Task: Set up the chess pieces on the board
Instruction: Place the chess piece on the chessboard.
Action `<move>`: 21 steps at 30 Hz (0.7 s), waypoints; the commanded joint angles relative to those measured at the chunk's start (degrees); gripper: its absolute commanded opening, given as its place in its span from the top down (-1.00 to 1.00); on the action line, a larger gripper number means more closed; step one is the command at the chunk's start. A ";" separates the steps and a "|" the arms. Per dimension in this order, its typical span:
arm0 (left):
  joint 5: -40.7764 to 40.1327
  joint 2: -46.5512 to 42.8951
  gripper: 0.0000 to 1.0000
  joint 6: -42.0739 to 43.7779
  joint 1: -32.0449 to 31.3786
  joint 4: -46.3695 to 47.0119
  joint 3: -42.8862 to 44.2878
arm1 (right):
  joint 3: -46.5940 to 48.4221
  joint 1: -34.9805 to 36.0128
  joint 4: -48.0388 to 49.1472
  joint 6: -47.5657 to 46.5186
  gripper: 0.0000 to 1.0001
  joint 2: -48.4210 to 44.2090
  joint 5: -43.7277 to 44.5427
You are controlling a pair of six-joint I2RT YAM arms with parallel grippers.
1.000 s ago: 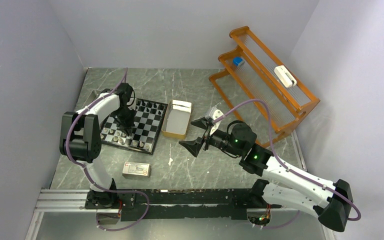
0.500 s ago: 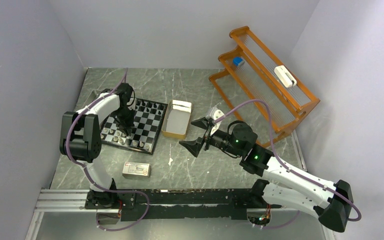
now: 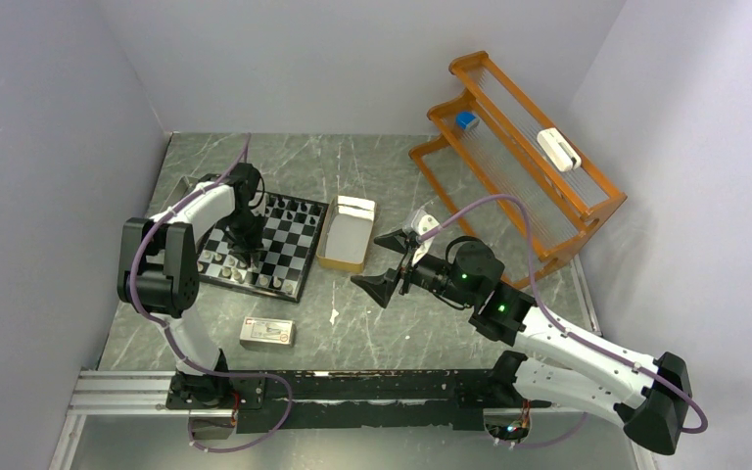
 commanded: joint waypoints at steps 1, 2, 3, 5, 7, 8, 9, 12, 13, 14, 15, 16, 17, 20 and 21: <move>1.35 -0.10 0.49 0.85 0.41 0.04 1.25 | -0.76 0.18 1.09 -0.02 -1.00 -0.35 -0.25; 1.33 -0.23 0.48 0.77 0.43 -0.18 1.43 | -0.78 0.18 1.09 -0.09 -1.00 -0.34 -0.21; 1.33 -0.38 0.48 0.76 0.43 -0.27 1.60 | -0.74 0.16 1.01 -0.06 -1.00 -0.34 -0.20; 1.74 -1.02 0.46 0.84 0.43 -0.37 1.87 | -0.79 0.18 0.92 -0.02 -1.00 -0.41 -0.20; 2.16 -1.95 0.45 0.72 0.43 -0.52 2.57 | -0.87 0.18 0.91 0.07 -1.00 -0.48 -0.26; 2.41 -2.41 0.46 0.68 0.43 -0.55 3.04 | -0.85 0.18 0.94 0.07 -1.00 -0.59 -0.20; 2.68 -3.19 0.45 0.35 0.43 -0.51 3.63 | -0.82 0.17 0.92 0.07 -1.00 -0.68 -0.20; 3.40 -5.43 0.41 -0.53 0.43 -0.25 5.67 | -0.76 0.18 0.70 0.15 -1.00 -0.75 -0.10; 3.58 -6.13 0.39 -0.86 0.43 -0.07 6.29 | -0.74 0.18 0.66 0.20 -1.00 -0.76 -0.04; 3.30 -6.77 0.39 -1.23 0.43 0.16 7.06 | -0.84 0.18 0.64 0.24 -1.00 -0.76 -0.07; 2.66 -7.43 0.38 -1.63 0.43 0.45 7.74 | -0.89 0.18 0.69 0.31 -1.00 -0.78 -0.14; 1.71 -8.11 0.38 -2.00 0.50 0.94 8.21 | -0.87 0.18 0.72 0.40 -1.00 -0.78 -0.27; 0.87 -8.74 0.38 -2.39 0.70 1.57 8.51 | -0.80 0.18 0.74 0.66 -1.00 -0.70 -0.36; -0.78 -10.34 0.36 -3.66 2.14 3.31 9.11 | -0.60 0.18 0.95 1.69 -1.00 -0.89 0.32; -1.99 -11.13 0.35 -3.97 3.42 4.41 9.13 | -0.69 0.18 1.06 2.47 -1.00 -0.94 0.96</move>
